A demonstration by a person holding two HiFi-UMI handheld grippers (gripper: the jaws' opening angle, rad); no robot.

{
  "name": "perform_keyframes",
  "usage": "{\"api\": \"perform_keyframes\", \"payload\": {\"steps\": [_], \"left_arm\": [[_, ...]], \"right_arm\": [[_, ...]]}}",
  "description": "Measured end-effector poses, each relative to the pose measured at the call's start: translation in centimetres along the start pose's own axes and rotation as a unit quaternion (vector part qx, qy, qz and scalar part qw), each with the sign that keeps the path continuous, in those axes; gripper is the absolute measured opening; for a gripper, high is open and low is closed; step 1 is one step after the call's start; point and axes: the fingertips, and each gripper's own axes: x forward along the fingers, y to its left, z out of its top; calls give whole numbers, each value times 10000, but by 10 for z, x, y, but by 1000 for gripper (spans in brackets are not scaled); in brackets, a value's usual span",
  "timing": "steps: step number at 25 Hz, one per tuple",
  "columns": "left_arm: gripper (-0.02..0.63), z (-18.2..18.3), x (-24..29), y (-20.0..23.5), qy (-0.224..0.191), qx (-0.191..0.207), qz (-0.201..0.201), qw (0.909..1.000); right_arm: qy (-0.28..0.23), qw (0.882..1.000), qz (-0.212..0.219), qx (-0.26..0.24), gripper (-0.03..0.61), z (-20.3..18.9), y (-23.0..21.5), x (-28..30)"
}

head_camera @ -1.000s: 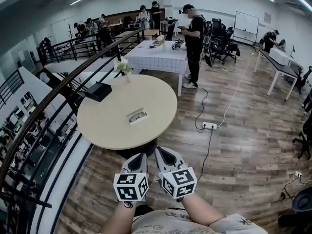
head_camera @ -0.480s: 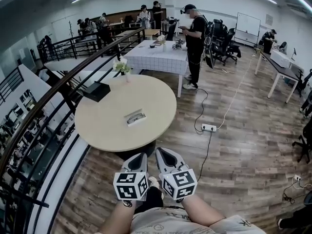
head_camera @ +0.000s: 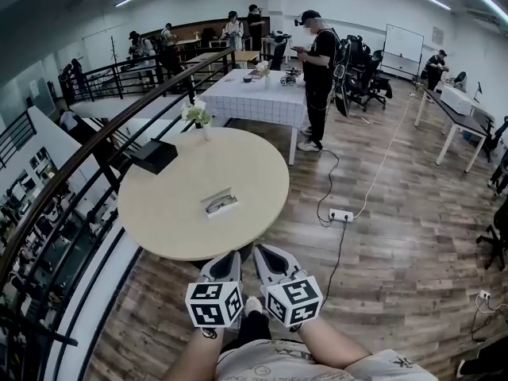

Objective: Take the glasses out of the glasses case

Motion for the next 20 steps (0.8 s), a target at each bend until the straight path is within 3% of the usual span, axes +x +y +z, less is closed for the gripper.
{"api": "perform_keyframes", "payload": {"steps": [20], "left_arm": [[12, 39, 119, 86, 274, -209, 169, 9993]], "right_arm": [[304, 9994, 134, 96, 15, 7, -57, 142]]}}
